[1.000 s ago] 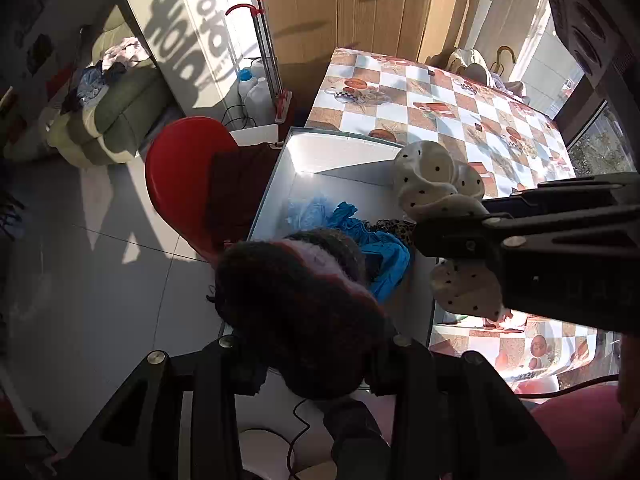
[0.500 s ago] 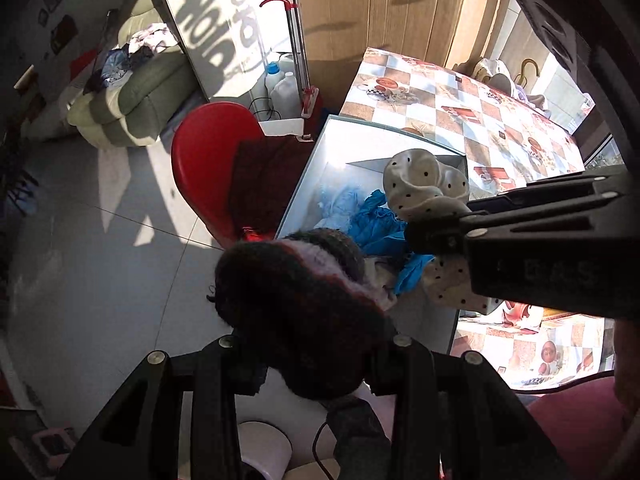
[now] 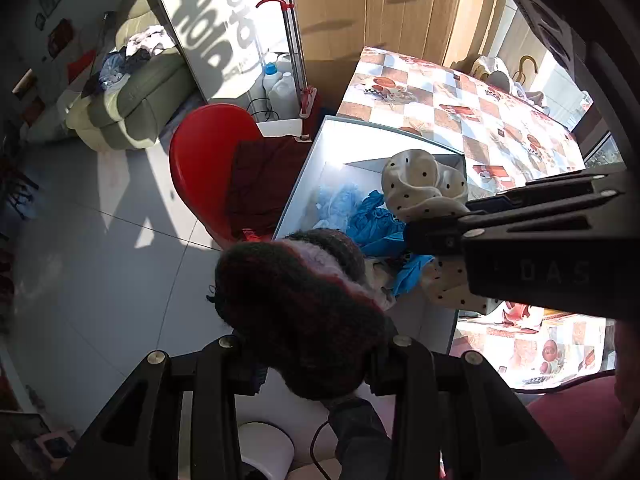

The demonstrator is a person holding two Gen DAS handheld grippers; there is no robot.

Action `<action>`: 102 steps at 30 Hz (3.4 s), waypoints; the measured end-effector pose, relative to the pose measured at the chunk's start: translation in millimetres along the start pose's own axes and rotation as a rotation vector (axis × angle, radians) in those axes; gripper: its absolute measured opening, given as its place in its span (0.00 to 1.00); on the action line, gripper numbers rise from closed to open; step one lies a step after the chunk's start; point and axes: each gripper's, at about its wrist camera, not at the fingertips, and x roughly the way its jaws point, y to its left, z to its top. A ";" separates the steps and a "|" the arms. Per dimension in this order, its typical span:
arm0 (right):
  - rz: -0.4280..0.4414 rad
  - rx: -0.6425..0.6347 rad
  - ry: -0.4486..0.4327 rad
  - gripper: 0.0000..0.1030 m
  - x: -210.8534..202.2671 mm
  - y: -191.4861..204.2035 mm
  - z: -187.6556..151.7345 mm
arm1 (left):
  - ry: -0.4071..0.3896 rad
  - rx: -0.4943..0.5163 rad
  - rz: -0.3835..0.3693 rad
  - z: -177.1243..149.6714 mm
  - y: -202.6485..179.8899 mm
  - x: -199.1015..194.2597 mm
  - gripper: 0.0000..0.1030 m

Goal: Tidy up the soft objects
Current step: 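Hold the knit hat and polka-dot scrunchie above the box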

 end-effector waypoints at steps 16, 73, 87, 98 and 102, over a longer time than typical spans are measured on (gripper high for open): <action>-0.011 -0.016 0.044 0.26 7.4 1.4 11.6 | -0.038 -0.012 0.036 4.6 9.6 -2.1 0.39; -0.010 0.024 0.081 0.26 15.7 -12.5 12.2 | 0.009 0.026 0.036 9.5 -6.0 14.0 0.39; 0.001 0.075 0.068 0.26 13.7 -35.3 9.0 | 0.081 0.033 0.009 16.4 -14.8 35.6 0.39; 0.013 0.100 0.022 0.26 4.5 -49.7 14.4 | 0.125 -0.081 -0.015 17.7 3.1 49.9 0.39; 0.029 0.130 0.018 0.26 6.7 -56.9 15.4 | 0.171 -0.103 -0.019 16.8 5.2 60.0 0.39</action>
